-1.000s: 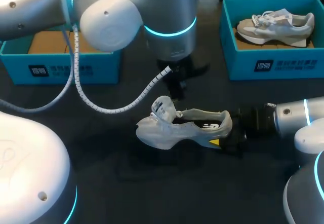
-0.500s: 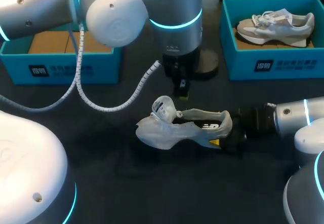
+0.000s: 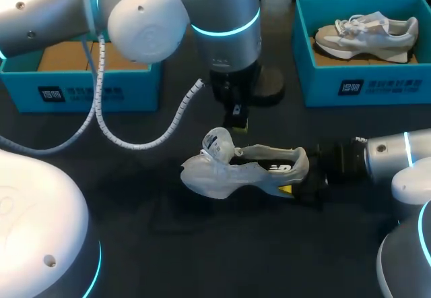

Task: Take the shoe out of the shoebox, open the shoe tongue, remove and reinsert the insole, then place the shoe into the shoebox

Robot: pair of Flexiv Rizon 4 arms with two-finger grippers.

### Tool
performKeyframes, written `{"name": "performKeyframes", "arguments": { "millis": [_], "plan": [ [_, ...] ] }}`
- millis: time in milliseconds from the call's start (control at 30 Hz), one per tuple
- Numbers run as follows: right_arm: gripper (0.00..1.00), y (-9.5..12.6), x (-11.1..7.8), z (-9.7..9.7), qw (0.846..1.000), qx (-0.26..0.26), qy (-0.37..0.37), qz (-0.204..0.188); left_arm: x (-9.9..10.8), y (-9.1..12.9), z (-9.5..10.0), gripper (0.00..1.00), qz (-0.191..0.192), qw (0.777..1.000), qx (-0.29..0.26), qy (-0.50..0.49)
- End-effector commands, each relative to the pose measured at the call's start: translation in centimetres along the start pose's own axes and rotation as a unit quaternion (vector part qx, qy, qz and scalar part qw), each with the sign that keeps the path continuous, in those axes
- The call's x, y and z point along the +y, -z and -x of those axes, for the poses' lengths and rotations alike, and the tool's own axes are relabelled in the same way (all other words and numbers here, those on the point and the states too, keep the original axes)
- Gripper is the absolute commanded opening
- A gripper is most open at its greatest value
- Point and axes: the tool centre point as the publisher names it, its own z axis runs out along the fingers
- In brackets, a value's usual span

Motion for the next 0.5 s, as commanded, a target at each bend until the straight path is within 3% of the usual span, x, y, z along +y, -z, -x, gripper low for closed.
{"name": "performKeyframes", "arguments": {
  "millis": [33, 233, 500],
  "plan": [
    [0.00, -0.4, -0.1, 0.1, 1.000, 0.000, 0.000, -0.004, -0.1, -0.6, 0.0, 0.00, -0.001, 1.000, 0.001, 0.007],
    [0.00, -0.4, -0.1, 0.1, 1.000, 0.000, 0.000, -0.004, -1.2, -2.7, 0.5, 0.00, -0.038, 0.998, 0.021, 0.041],
    [0.00, -0.4, -0.1, 0.1, 1.000, 0.000, 0.000, -0.004, -3.3, -5.8, 0.9, 0.00, -0.032, 0.998, 0.035, 0.038]
  ]
}}
